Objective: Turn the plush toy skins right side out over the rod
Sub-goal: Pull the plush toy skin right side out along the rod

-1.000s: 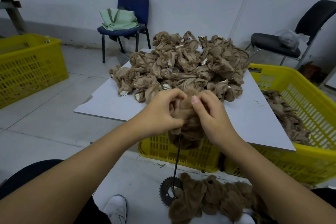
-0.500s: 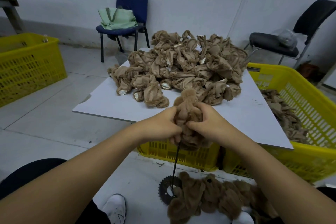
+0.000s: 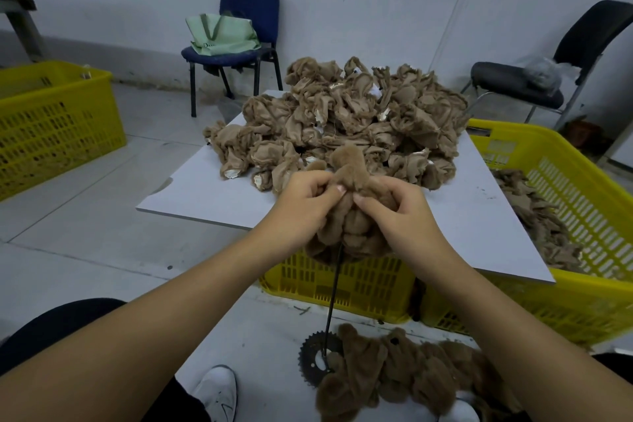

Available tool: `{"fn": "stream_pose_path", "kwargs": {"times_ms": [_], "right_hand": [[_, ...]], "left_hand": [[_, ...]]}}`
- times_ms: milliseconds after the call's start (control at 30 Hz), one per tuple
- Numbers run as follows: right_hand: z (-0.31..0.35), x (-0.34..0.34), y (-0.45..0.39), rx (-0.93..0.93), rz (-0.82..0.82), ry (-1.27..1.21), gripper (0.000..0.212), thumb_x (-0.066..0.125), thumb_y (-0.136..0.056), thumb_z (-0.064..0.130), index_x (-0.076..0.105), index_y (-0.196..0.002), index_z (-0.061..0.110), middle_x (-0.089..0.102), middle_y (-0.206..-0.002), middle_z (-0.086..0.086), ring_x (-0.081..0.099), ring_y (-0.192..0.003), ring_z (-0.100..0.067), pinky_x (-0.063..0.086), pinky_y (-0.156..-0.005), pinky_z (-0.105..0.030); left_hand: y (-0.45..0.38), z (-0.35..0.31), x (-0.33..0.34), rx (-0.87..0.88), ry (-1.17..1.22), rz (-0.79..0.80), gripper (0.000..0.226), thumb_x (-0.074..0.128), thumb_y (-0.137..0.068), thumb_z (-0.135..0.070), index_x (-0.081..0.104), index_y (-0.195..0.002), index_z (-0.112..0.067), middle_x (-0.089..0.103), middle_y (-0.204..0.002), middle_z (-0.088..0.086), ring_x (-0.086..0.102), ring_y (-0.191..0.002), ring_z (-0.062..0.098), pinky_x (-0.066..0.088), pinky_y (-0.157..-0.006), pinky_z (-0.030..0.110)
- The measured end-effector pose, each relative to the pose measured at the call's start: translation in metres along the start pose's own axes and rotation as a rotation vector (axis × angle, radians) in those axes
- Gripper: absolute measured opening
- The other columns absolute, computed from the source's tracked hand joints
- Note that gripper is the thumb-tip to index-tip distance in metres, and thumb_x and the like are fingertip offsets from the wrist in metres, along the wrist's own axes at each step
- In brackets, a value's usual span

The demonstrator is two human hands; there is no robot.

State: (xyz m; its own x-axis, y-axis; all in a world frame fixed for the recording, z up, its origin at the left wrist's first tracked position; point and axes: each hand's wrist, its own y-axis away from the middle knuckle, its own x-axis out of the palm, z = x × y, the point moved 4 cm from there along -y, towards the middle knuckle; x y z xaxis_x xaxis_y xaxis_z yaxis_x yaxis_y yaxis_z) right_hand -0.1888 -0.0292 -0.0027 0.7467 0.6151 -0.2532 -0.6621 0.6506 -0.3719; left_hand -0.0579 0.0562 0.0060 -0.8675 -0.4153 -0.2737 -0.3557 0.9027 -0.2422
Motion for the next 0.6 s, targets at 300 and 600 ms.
{"fn": "stream_pose_path", "kwargs": {"times_ms": [300, 600], "right_hand": [[-0.021, 0.011, -0.004, 0.192, 0.016, 0.113, 0.053, 0.047, -0.103, 0.039, 0.068, -0.084, -0.004, 0.069, -0.074, -0.02, 0.066, -0.071, -0.03, 0.054, -0.069, -0.041], [-0.022, 0.004, -0.008, 0.197, -0.081, 0.16, 0.059, 0.048, -0.103, 0.04, 0.059, -0.072, -0.009, 0.05, -0.054, -0.018, 0.046, -0.052, -0.023, 0.041, -0.05, -0.036]], "left_hand": [[-0.003, 0.014, 0.006, -0.154, -0.321, 0.147, 0.033, 0.038, -0.108, -0.02, 0.058, -0.085, -0.005, 0.054, -0.065, 0.005, 0.054, -0.056, 0.018, 0.052, -0.06, 0.042], [0.004, 0.004, 0.01, 0.037, -0.452, 0.173, 0.023, 0.046, -0.1, -0.036, 0.057, -0.092, -0.017, 0.058, -0.092, 0.004, 0.057, -0.084, 0.018, 0.05, -0.079, 0.055]]}}
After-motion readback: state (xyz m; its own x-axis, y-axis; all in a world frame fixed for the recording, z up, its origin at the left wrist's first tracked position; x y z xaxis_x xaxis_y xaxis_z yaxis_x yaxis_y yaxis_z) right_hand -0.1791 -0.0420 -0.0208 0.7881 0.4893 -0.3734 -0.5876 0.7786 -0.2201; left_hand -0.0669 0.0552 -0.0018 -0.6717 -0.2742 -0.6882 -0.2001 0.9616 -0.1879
